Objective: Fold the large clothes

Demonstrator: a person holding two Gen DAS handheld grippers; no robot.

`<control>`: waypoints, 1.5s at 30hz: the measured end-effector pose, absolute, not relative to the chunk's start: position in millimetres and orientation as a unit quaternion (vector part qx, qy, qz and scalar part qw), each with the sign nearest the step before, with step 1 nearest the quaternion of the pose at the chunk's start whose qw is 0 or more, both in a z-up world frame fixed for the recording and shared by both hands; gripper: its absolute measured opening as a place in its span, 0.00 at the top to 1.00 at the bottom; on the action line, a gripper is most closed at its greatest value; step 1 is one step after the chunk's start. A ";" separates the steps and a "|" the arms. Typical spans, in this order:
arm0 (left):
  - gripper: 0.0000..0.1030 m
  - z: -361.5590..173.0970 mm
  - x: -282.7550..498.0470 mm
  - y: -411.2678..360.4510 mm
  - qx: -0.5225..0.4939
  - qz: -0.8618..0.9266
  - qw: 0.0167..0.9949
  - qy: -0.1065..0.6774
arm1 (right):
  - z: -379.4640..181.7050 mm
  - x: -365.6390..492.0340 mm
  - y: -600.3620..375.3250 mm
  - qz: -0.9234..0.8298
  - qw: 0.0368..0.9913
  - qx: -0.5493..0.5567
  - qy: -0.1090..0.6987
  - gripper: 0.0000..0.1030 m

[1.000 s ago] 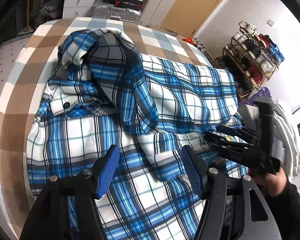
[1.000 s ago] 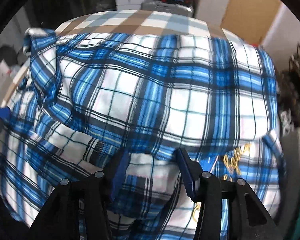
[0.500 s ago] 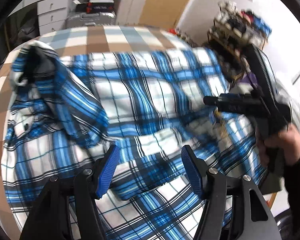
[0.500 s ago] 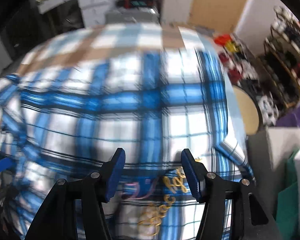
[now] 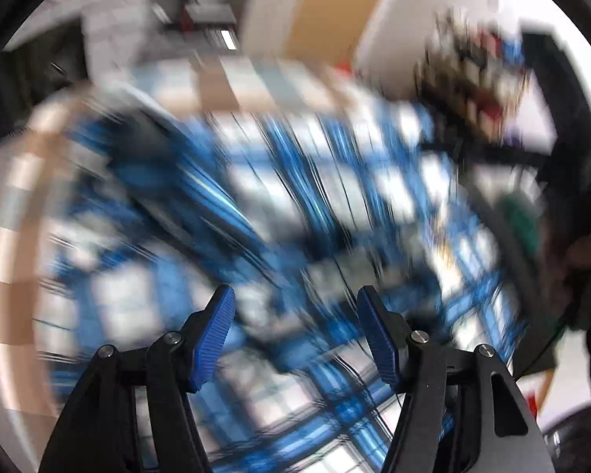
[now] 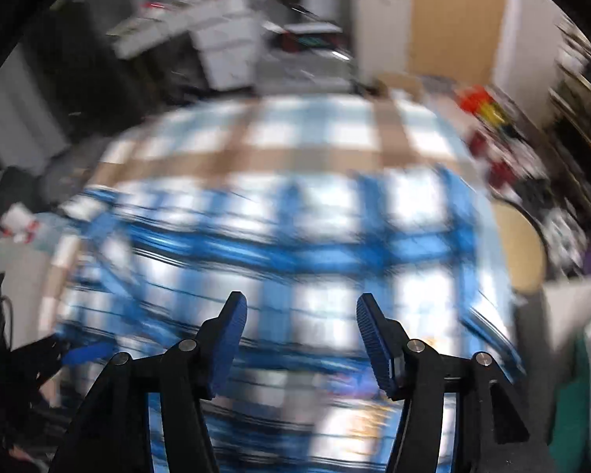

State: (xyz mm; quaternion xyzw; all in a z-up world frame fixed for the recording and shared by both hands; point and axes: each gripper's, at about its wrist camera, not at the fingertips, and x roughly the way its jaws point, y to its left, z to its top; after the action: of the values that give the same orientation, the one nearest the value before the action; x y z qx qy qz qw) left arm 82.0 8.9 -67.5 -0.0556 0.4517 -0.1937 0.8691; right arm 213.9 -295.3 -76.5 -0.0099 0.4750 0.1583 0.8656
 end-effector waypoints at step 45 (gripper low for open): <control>0.42 -45.2 129.1 84.5 -0.133 -0.099 0.877 0.451 | -130.0 28.6 -267.4 0.344 0.842 0.134 0.395 0.30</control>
State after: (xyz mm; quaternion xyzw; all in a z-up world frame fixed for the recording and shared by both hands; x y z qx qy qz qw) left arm 129.1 84.5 -45.2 -0.1325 0.4514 -0.0994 0.8768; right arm 28.6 -267.4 -130.0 0.1335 0.3947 0.3436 0.8416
